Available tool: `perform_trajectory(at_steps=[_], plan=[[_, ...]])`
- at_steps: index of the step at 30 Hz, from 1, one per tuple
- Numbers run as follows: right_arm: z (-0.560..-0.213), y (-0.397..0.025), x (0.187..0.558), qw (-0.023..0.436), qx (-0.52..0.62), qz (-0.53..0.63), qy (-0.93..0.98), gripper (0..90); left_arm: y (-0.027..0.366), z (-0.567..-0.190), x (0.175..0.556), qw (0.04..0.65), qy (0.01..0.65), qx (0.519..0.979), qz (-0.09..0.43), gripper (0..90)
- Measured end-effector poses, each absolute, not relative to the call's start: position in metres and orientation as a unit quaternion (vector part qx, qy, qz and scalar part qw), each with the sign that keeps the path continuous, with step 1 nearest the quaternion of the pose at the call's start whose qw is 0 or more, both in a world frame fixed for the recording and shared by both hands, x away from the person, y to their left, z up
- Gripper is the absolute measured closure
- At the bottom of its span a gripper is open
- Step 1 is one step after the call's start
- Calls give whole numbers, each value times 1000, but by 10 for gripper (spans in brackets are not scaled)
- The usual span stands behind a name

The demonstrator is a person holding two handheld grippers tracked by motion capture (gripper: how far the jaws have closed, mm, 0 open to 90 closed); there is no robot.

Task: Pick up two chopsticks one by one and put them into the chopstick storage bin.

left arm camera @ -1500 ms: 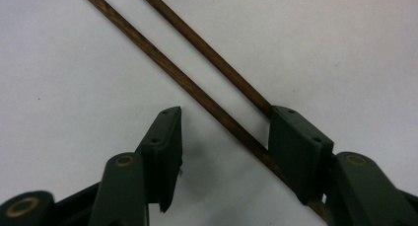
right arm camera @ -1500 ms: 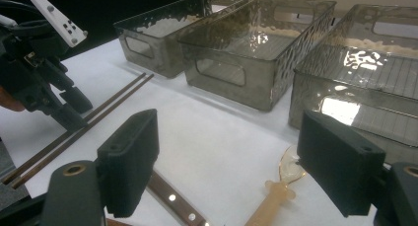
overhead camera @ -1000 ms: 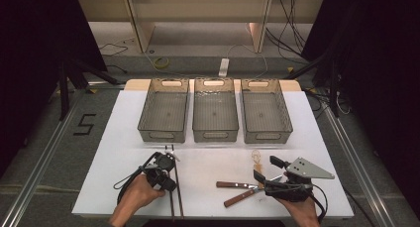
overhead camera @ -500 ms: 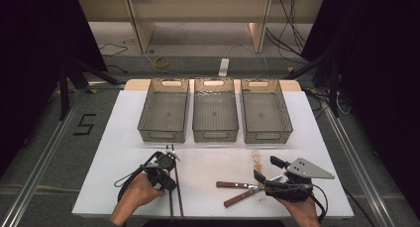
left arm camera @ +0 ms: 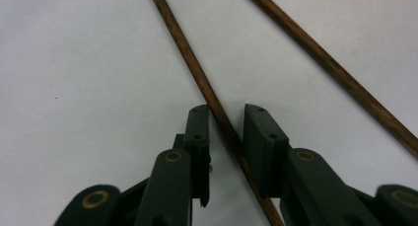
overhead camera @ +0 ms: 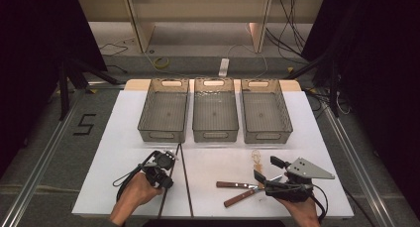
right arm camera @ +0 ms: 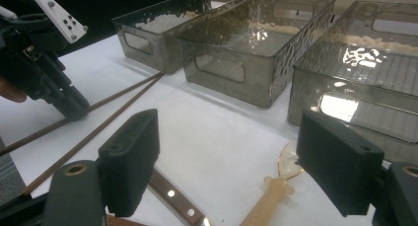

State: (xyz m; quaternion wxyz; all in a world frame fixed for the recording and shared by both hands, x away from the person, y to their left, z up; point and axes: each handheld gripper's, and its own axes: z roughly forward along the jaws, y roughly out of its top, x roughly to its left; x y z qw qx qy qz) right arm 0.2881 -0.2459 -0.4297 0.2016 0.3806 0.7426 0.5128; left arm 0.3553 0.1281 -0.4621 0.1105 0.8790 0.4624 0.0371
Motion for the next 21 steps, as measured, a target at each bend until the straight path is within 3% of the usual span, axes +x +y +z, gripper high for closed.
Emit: perform_trajectory(at_steps=[13, 21], plan=[[-430, -246, 288, 198, 381, 511, 744, 253, 133, -462, 357, 117, 475, 871, 37, 838], [-430, -245, 288, 197, 381, 511, 745, 252, 135, -462, 358, 122, 476, 871, 31, 847]])
